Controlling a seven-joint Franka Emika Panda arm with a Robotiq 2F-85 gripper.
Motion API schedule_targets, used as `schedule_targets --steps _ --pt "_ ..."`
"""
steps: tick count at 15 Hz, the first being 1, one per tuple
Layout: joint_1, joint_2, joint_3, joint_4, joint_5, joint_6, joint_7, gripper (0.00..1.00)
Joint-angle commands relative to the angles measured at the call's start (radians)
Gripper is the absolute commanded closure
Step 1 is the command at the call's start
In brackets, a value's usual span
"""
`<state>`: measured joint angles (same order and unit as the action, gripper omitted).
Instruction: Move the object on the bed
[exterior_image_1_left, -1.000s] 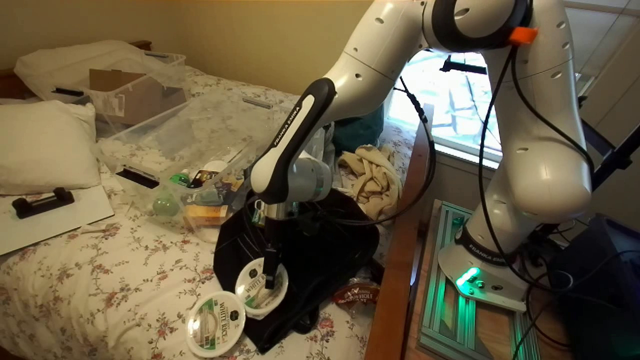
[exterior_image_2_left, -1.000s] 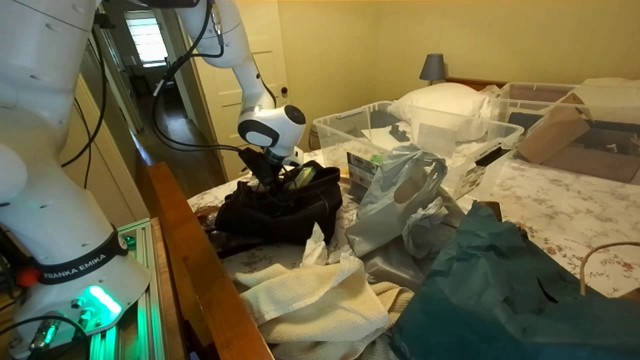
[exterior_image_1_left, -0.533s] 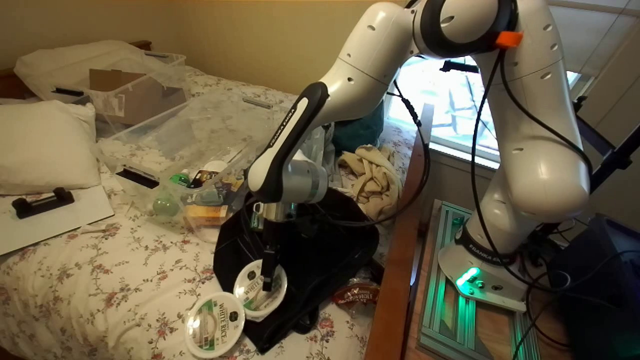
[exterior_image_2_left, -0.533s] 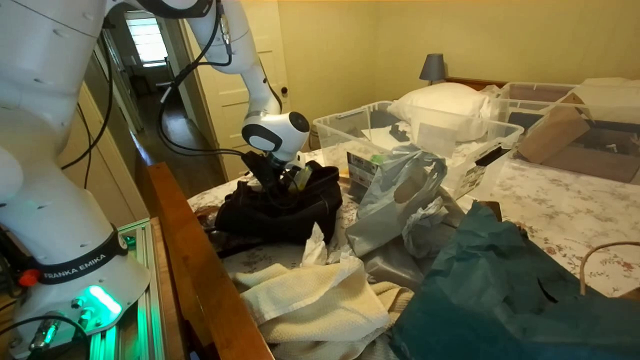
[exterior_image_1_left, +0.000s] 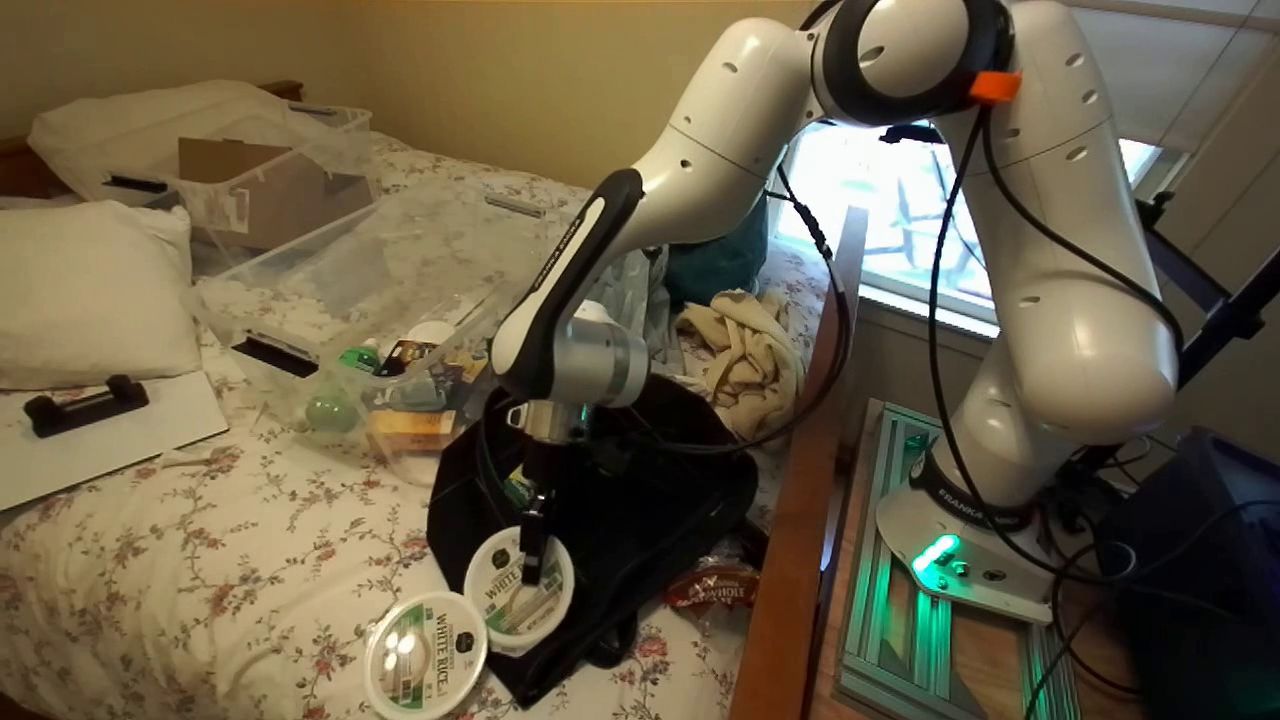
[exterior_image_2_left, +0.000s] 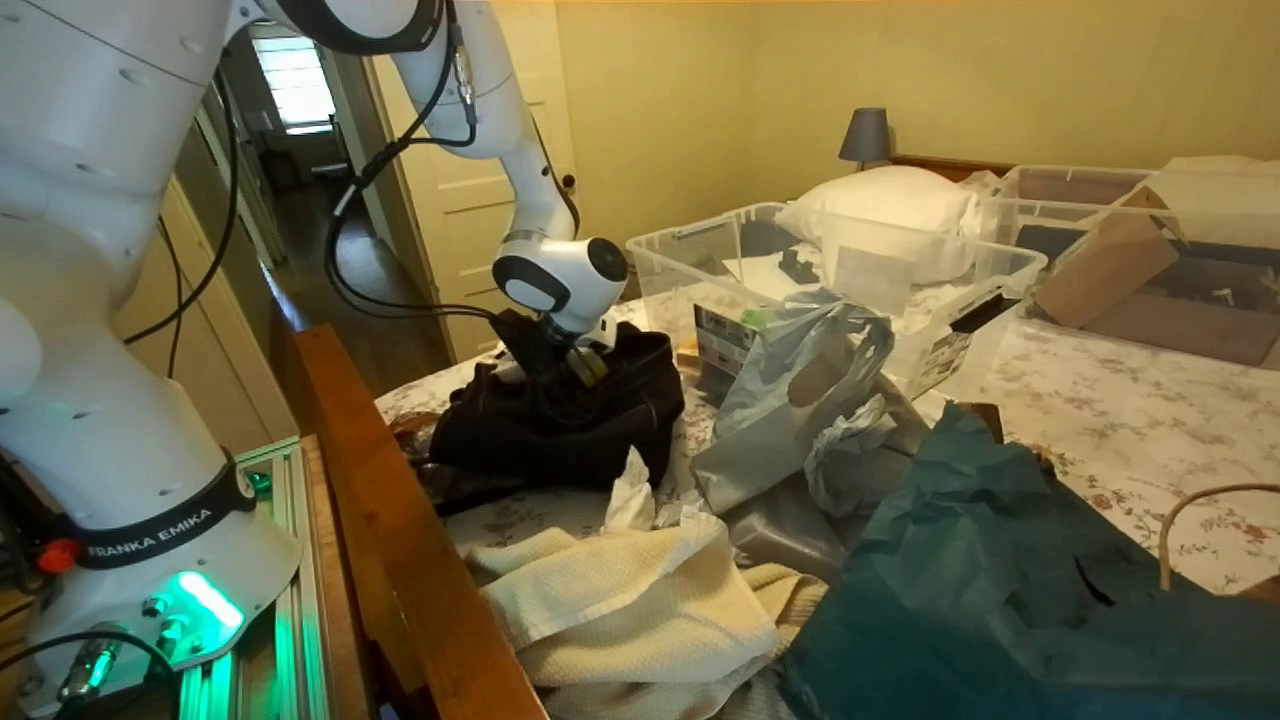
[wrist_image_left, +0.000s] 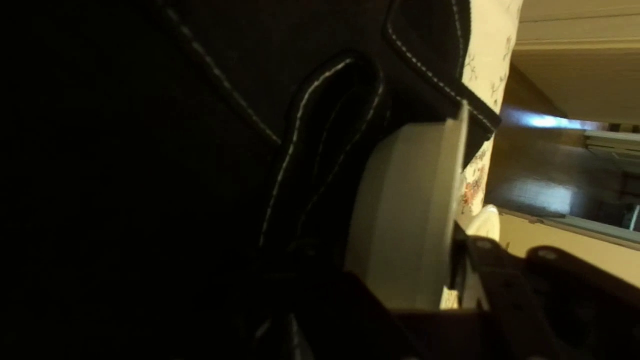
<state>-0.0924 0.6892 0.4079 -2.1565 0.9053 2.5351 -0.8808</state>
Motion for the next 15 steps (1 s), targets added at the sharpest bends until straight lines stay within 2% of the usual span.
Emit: schedule_targets --steps 1,2,7,15 --pt "0.001 0.046 -0.006 0.038 0.071 -0.038 -0.065 0.88" --pt "0.002 0.047 -0.01 0.038 0.089 -0.049 -0.075 0.92" --pt "-0.002 0.023 -0.023 0.007 0.211 -0.068 -0.15 0.92" --pt "0.053 -0.049 -0.095 -0.07 0.433 -0.101 -0.212 0.92"
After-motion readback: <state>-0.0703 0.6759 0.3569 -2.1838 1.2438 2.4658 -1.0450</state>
